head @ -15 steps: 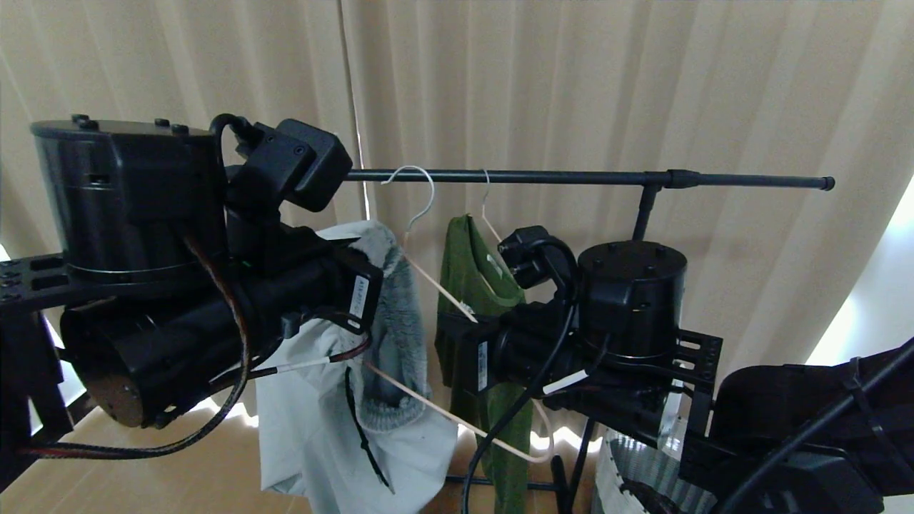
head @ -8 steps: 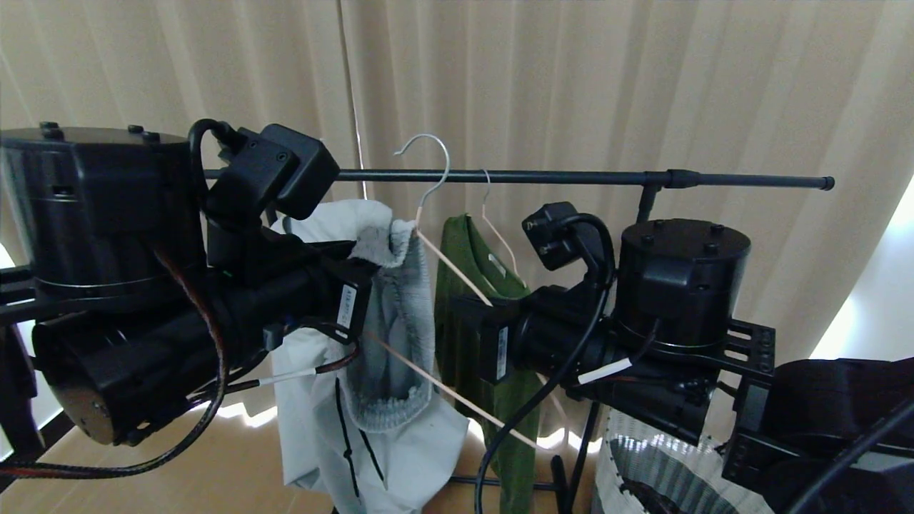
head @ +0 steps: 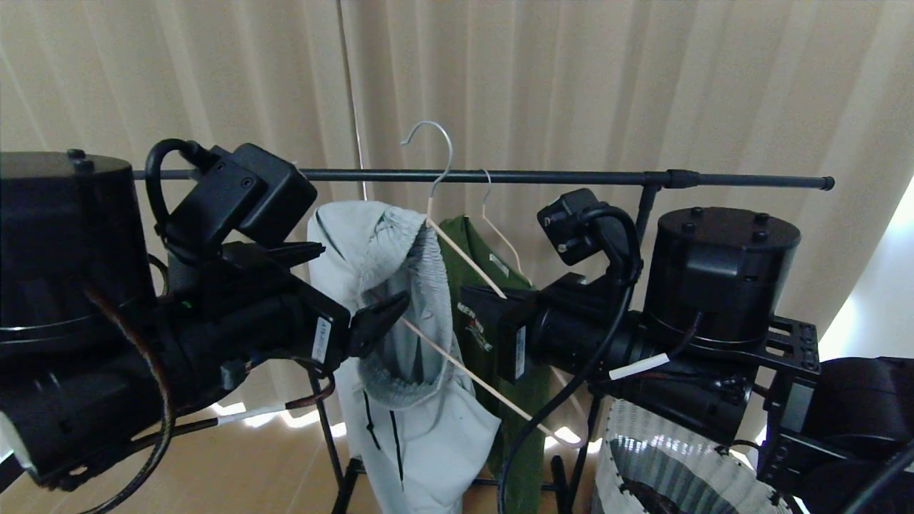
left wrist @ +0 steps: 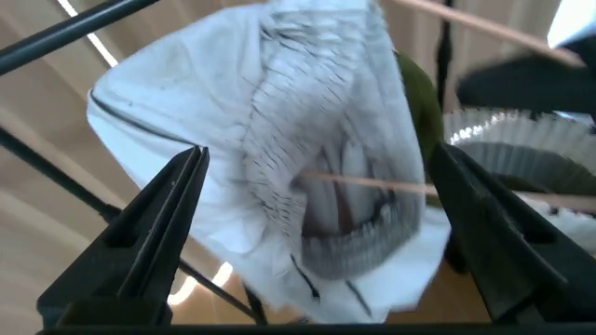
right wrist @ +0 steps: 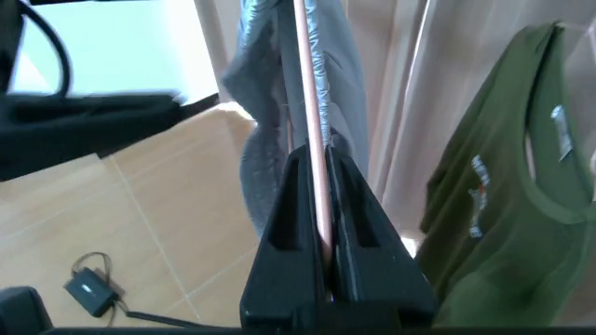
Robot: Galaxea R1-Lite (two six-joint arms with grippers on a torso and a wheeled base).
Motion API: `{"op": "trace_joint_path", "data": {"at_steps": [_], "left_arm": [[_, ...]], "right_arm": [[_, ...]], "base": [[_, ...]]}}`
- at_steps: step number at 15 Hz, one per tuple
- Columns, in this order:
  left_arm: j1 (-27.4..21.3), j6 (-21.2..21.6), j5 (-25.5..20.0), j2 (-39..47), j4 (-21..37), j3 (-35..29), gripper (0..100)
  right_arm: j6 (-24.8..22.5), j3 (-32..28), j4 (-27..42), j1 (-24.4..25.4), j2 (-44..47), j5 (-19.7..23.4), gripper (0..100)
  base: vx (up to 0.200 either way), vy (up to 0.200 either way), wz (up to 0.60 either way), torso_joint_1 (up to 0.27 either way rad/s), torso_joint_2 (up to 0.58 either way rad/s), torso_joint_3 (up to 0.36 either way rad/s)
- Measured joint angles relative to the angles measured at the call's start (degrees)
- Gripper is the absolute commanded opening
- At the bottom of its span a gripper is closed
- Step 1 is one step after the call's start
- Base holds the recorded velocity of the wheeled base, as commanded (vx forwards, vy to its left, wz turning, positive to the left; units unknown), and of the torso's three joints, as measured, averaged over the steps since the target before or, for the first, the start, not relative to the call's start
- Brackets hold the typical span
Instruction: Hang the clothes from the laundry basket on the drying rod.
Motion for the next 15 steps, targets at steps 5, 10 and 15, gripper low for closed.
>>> {"op": "trace_joint_path", "data": {"at_steps": [5, 10, 15], "left_arm": [[3.69, 8.24, -1.16, -4.94, -0.57, 5.42, 100], [11.87, 21.91, -15.46, -7.06, -6.22, 7.98, 100], [16.48, 33.23, -27.83, -6.69, -6.35, 6.97, 100]], "right_arm": [[-7.29, 2.97, 0.79, -1.9, -3.44, 0.46, 0], [-9.61, 8.27, 5.12, -6.25, -10.34, 11.37, 0], [-9.65, 9.7, 6.97, -9.13, -13.53, 20.77, 0]], "base": [[0.0, 0.0, 0.0, 0.0, 0.0, 0.0], [0.0, 0.0, 0.0, 0.0, 0.0, 0.0], [0.0, 0.0, 0.0, 0.0, 0.0, 0.0]]}}
